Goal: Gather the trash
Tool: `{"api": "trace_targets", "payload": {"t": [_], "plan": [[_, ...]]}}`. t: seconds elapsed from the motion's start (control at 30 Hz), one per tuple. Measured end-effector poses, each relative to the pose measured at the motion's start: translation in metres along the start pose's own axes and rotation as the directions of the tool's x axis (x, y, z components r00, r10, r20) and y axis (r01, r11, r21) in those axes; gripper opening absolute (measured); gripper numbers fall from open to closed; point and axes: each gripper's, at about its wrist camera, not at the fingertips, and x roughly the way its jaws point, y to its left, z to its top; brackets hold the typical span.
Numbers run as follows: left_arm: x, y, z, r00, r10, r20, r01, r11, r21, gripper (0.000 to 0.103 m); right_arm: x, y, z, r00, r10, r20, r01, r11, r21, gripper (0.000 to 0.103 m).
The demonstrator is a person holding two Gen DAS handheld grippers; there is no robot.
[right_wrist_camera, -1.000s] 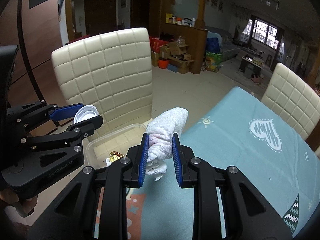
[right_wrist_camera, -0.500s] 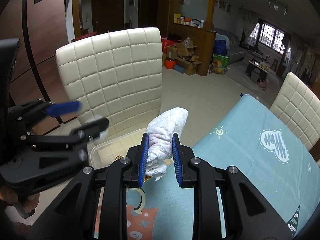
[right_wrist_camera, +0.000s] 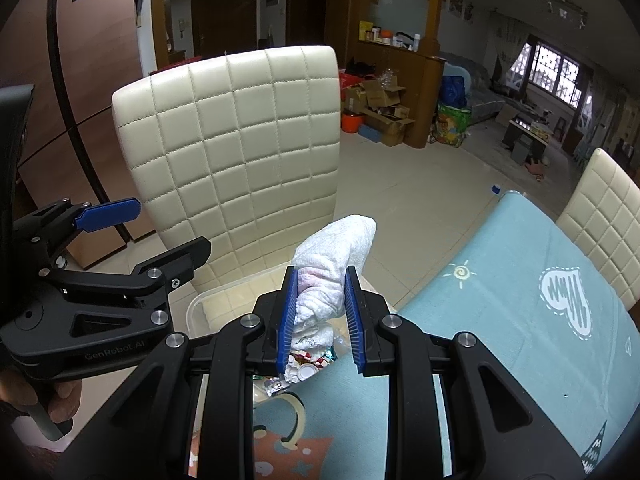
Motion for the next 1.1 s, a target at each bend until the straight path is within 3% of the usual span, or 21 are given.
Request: {"api": "trace_targets", "payload": {"t": [0.5, 0.6, 0.7, 1.1], "plan": [[0.003, 0.013, -0.001, 1.0, 0.029, -0.007, -0.029, 0.999, -0.045, 0.083, 0.004, 0.002, 0.003, 0.999, 0.038, -0.005, -0.038, 0.999, 0.003, 0.029], [0.003, 0.014, -0.002, 0.999, 0.03, -0.012, -0.031, 0.998, -0.052, 0.083, 0.002, -0.002, 0.003, 0.999, 0.039, -0.005, -0.039, 0.999, 0.017, 0.036], [0.002, 0.016, -0.002, 0.999, 0.035, -0.013, -0.035, 0.998, -0.055, 0.083, 0.002, -0.006, 0.003, 0.999, 0.042, -0.006, -0.042, 0.998, 0.045, 0.065], [-0.012, 0.007, 0.001, 0.999, 0.043, 0.01, -0.043, 0.997, -0.058, 0.083, -0.019, -0.018, -0.006, 1.0, -0.025, 0.014, 0.024, 0.997, 0.069, 0.067]]}}
